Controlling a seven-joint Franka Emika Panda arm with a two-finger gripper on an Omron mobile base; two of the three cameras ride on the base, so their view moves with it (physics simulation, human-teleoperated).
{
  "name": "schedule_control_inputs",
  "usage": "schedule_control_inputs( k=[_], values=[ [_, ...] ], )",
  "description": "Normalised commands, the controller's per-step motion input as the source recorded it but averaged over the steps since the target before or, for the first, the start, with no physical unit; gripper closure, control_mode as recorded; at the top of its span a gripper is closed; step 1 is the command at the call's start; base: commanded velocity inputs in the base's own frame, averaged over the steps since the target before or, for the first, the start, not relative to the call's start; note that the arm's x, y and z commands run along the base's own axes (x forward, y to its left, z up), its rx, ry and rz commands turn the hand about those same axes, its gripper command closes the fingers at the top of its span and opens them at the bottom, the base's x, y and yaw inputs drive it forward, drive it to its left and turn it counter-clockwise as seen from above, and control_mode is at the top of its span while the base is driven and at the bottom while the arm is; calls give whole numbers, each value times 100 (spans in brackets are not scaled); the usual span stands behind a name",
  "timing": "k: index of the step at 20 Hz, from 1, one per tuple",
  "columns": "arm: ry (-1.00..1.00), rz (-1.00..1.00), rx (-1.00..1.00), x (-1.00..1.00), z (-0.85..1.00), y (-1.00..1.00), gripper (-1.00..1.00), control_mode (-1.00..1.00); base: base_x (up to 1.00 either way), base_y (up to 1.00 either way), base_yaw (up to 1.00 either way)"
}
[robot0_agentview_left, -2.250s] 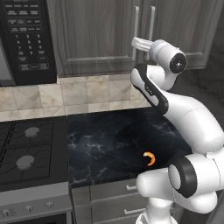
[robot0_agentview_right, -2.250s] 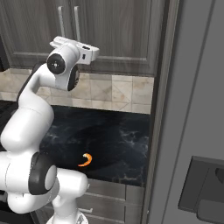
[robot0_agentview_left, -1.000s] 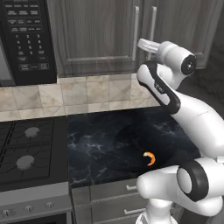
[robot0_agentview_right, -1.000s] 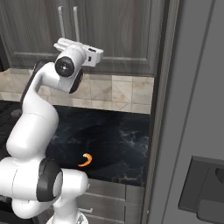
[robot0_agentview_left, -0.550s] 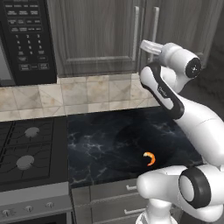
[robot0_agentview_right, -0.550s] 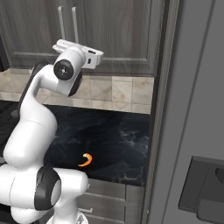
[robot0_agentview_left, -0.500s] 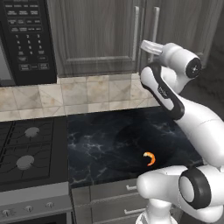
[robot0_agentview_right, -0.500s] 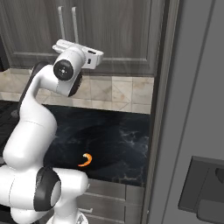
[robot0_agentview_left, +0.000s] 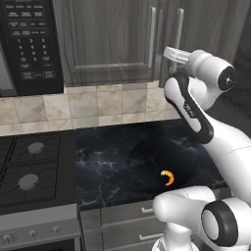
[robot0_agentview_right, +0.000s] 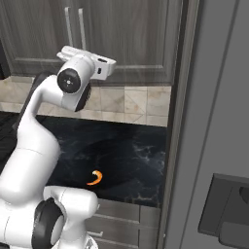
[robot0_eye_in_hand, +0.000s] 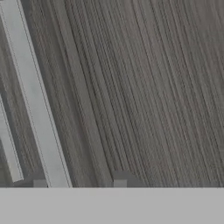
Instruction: Retrieve the tupperware from the cabinet, then place the raw meat into the tupperware to avoid contamination.
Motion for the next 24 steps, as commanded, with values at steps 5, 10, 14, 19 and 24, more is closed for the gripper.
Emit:
schedule_control_inputs(
  k=[5, 10, 14, 19, 24],
  values=[
    [2, 0, 2, -59, 25, -65, 100, -100, 0, 0, 0],
    [3, 0, 3, -57, 21, -68, 100, -100, 0, 0, 0],
    [4, 0, 2, -56, 21, -68, 100, -100, 0, 0, 0],
    [5, 0, 2, -55, 17, -71, 100, -100, 0, 0, 0],
    [7, 0, 1, -49, 8, -74, 100, -100, 0, 0, 0]
  ],
)
